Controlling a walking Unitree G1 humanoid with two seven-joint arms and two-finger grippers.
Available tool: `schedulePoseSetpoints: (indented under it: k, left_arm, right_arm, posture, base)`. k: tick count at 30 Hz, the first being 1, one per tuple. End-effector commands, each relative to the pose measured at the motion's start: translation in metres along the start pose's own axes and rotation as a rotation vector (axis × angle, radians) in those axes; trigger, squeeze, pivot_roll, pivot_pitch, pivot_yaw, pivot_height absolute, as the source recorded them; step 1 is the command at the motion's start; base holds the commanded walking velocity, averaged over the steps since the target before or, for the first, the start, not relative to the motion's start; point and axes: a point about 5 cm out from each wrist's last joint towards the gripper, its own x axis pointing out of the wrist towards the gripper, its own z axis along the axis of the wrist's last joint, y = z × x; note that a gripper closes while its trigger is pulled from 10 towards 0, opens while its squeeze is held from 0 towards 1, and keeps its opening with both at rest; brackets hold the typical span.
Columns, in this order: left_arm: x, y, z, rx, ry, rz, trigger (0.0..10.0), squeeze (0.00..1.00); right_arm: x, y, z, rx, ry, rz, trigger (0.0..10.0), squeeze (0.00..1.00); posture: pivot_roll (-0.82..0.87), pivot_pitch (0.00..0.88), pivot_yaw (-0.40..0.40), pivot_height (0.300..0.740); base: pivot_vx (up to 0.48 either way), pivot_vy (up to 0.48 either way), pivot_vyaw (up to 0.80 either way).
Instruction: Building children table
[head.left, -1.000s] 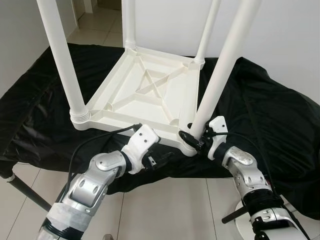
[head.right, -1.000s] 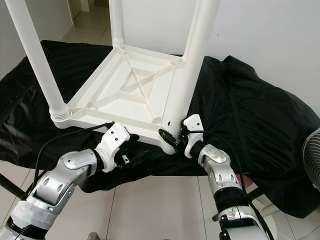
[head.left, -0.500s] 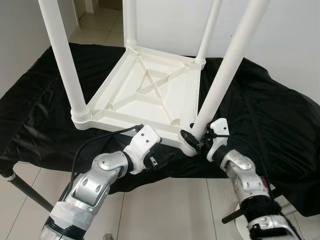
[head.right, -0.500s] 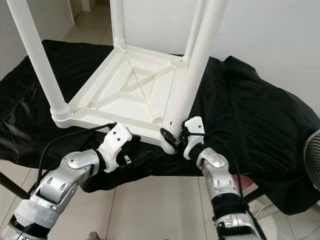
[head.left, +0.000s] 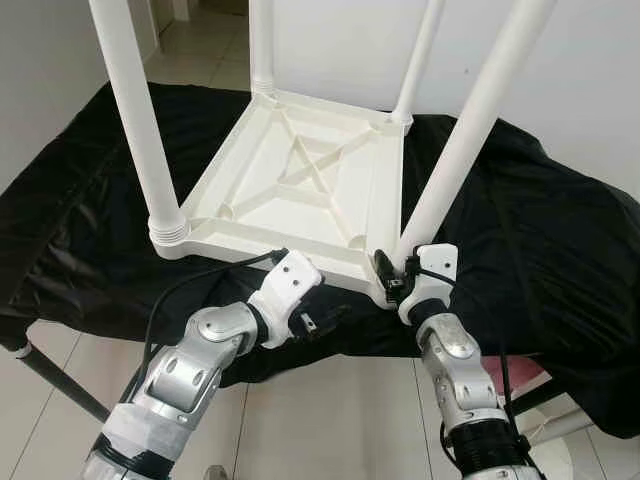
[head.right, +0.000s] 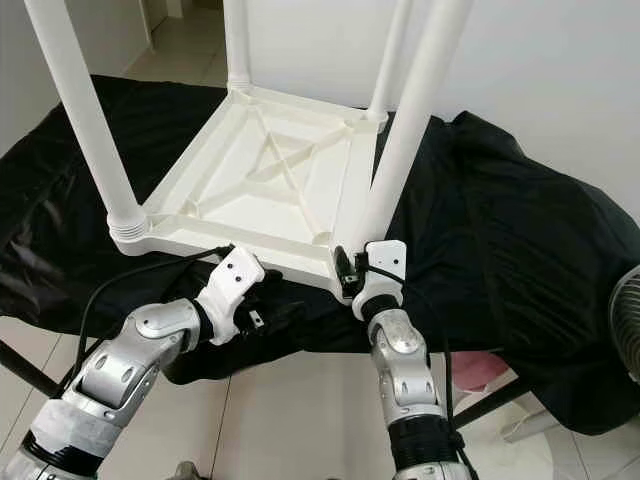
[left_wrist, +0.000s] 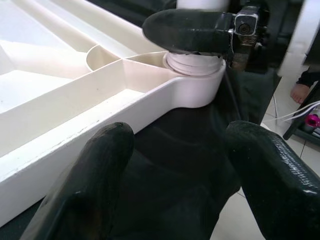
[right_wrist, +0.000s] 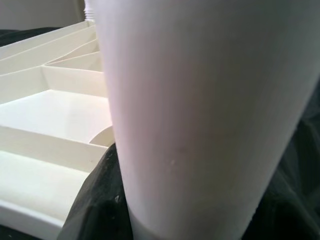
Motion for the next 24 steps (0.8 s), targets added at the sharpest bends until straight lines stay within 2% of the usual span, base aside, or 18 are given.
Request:
schedulePoseSetpoints:
  k: [1, 5, 15, 16, 24]
  left_arm:
    - [0.0002, 0.0021, 0.0002, 0.008, -0.003, 0.031, 10.0, 0.0]
    - [-0.0001, 0.0018, 0.0003, 0.004, -0.005, 0.031, 10.0, 0.0]
    - [-0.0006, 0.0037, 0.0008, 0.01, -0.007, 0.035, 10.0, 0.0]
    - [-0.0008, 0.003, 0.0009, 0.01, -0.007, 0.034, 10.0, 0.0]
    - [-0.0029, 0.0036, -0.0001, 0.001, -0.009, 0.047, 10.0, 0.0]
  right_arm:
    - [-0.0055, -0.0057, -0.009, -0.004, 0.045, -0.063, 10.0, 0.0]
    - [-0.0038, -0.0041, -0.0068, 0.001, 0.036, -0.04, 10.0, 0.0]
    - [-0.0055, -0.0052, -0.006, -0.011, 0.053, -0.088, 10.0, 0.0]
    - [-0.0056, -0.0054, -0.0054, -0.01, 0.051, -0.082, 10.0, 1.0]
    - [-0.0079, -0.0109, 0.0005, -0.015, 0.009, 0.057, 10.0, 1.0]
  posture:
    - [0.02, 0.03, -0.109, 0.74]
    - [0.02, 0.022, -0.102, 0.74]
    - [0.02, 0.014, -0.095, 0.74]
    - [0.02, 0.014, -0.095, 0.74]
    - [0.03, 0.008, -0.091, 0.74]
  base:
    - [0.0, 0.0, 0.0]
    - [0.0, 0.0, 0.0]
    - [0.0, 0.0, 0.0]
    - [0.0, 0.0, 0.0]
    - [0.0, 0.0, 0.0]
